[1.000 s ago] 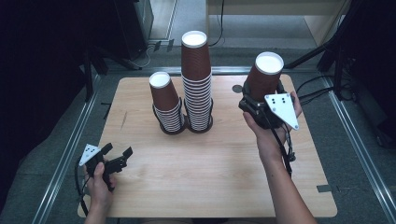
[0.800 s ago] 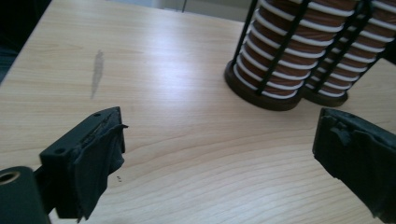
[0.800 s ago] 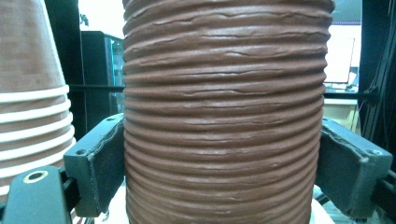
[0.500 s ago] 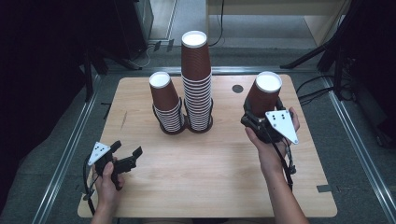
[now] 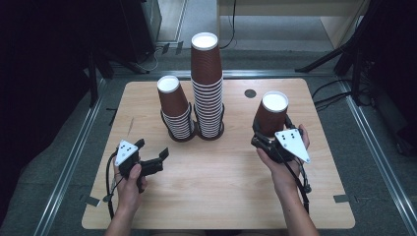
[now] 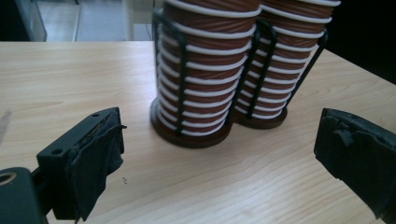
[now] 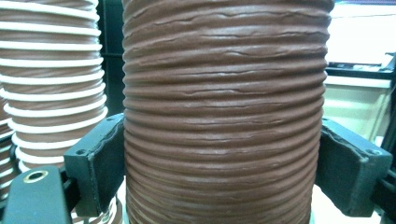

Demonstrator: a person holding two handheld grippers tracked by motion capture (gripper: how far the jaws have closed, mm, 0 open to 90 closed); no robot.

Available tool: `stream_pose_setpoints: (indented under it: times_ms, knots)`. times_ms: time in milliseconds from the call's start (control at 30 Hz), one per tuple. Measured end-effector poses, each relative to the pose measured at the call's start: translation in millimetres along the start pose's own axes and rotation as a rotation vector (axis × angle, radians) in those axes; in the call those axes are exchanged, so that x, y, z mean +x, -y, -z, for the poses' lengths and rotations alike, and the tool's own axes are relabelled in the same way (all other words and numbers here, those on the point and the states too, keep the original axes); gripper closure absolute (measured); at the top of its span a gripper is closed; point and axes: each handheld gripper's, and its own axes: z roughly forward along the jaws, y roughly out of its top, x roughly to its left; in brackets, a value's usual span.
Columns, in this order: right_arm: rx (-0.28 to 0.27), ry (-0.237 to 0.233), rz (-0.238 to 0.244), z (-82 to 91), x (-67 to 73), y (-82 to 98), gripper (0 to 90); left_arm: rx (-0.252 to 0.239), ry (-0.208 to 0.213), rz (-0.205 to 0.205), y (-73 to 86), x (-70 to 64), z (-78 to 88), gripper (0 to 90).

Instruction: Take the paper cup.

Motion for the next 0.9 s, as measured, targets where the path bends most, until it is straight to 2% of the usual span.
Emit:
stream_pose_setpoints:
  times_ms: [33, 167, 233, 267, 367, 467, 600, 667, 733, 900]
  knots:
    - [0.011, -0.006, 0.005, 0.1, 0.5, 4.3, 13.0, 0.004, 0.004, -0.01, -4.0, -6.6, -4.9, 1.5]
    - [0.026, -0.014, 0.031, 0.1, 2.8, 8.7, 13.0, -0.001, 0.022, -0.012, -9.9, -15.3, -10.9, 1.5]
    - [0.031, -0.023, 0.044, 0.4, 5.9, 12.1, 13.0, -0.009, 0.045, -0.017, -14.6, -22.7, -14.9, 1.4]
    - [0.031, -0.023, 0.044, 0.4, 5.9, 12.1, 13.0, -0.009, 0.045, -0.017, -14.6, -22.7, -14.9, 1.4]
    - [0.04, -0.036, 0.057, 0.2, 10.2, 15.6, 13.0, -0.02, 0.091, -0.025, -17.4, -28.5, -18.8, 1.4]
    - [0.047, -0.041, 0.066, 0.3, 13.6, 17.6, 13.0, -0.021, 0.108, -0.03, -18.1, -31.4, -21.3, 1.5]
    - [0.061, -0.075, 0.08, 1.2, 23.1, 23.8, 13.0, -0.017, 0.148, -0.035, -18.4, -38.5, -25.0, 1.4]
    - [0.073, -0.1, 0.103, 1.2, 30.9, 28.8, 13.0, -0.001, 0.173, -0.067, -18.6, -45.4, -27.4, 1.4]
    - [0.082, -0.117, 0.117, 0.9, 36.2, 32.3, 13.0, 0.003, 0.191, -0.074, -19.2, -48.7, -27.1, 1.4]
    - [0.098, -0.143, 0.137, 0.7, 46.0, 39.1, 13.0, 0.009, 0.21, -0.093, -21.8, -58.5, -26.4, 1.4]
